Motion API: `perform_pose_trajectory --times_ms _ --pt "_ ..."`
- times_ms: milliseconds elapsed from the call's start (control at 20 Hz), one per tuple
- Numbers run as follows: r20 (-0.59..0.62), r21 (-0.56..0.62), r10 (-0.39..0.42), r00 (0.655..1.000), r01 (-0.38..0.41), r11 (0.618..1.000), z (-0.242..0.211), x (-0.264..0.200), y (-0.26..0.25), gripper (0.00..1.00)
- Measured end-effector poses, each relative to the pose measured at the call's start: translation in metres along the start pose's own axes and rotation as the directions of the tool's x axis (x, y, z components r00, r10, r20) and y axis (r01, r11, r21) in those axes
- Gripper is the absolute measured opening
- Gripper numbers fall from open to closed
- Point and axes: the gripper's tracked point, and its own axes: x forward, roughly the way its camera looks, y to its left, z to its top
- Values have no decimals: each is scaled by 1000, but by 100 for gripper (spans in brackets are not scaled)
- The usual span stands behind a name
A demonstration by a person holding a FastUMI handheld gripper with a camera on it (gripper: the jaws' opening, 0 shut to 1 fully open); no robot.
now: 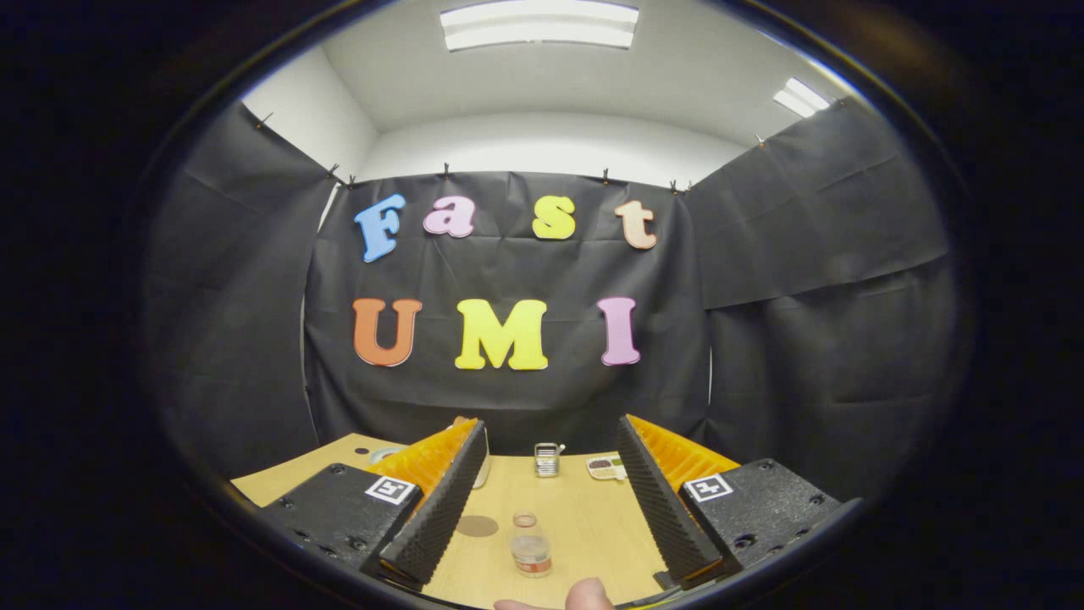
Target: Take the bottle from table, then pour the juice into the cup, finally place the bottle on the coaster
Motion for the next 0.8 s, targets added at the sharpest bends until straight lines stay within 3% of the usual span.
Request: perform_pose_trajectory --times_ms 800 --pt "-65 14 52 996 -51 999 -34 13 3 99"
